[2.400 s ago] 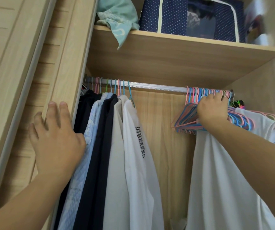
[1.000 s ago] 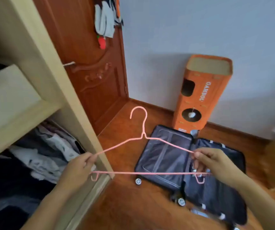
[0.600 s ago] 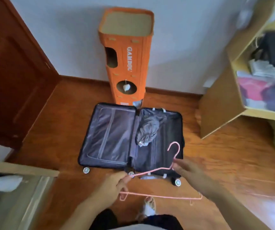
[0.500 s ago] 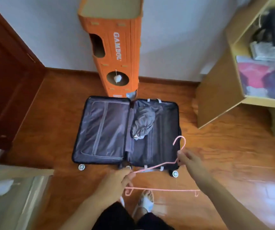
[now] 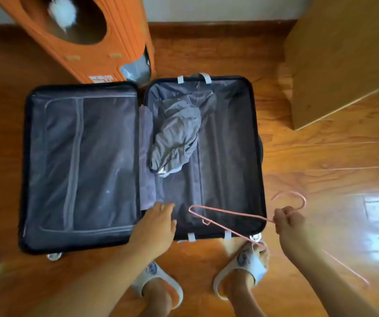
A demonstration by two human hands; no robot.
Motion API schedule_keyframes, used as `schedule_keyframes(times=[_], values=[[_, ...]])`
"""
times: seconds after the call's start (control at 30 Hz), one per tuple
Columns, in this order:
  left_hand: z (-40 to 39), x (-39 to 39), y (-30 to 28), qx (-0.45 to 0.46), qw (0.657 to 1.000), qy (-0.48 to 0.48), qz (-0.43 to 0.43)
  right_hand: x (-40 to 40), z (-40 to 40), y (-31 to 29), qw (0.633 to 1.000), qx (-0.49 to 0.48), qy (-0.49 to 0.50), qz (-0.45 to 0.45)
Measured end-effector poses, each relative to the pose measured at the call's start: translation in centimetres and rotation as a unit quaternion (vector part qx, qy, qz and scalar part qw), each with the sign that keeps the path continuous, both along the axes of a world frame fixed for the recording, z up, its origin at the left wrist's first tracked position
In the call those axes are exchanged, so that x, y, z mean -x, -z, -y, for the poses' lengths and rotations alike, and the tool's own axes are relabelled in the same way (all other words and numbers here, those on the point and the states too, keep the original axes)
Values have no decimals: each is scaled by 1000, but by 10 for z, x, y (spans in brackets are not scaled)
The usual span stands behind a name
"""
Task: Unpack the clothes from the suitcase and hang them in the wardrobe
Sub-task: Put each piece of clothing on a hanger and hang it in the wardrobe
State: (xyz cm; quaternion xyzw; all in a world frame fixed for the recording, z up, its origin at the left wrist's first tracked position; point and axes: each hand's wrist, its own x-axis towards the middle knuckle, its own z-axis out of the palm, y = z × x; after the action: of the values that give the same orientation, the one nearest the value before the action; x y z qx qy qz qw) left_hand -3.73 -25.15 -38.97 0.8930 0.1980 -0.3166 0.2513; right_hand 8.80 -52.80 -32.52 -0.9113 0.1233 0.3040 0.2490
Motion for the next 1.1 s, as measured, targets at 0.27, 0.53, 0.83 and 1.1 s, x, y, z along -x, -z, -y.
schedule_keyframes(times=[0.27, 0.53, 0.83, 1.1], values=[[-45, -117, 232, -263, 950, 168, 15, -55, 23, 160, 990, -64, 98, 72], [-60, -118, 48, 114, 849, -461, 231, 8, 57, 69, 986, -68, 145, 40], [-69, -110, -437, 390, 762, -416, 308, 30, 19, -264, 977, -172, 79, 96], [-32, -11, -665, 390, 761, -309, 416, 9, -42, -477, 905, -386, -124, 125]])
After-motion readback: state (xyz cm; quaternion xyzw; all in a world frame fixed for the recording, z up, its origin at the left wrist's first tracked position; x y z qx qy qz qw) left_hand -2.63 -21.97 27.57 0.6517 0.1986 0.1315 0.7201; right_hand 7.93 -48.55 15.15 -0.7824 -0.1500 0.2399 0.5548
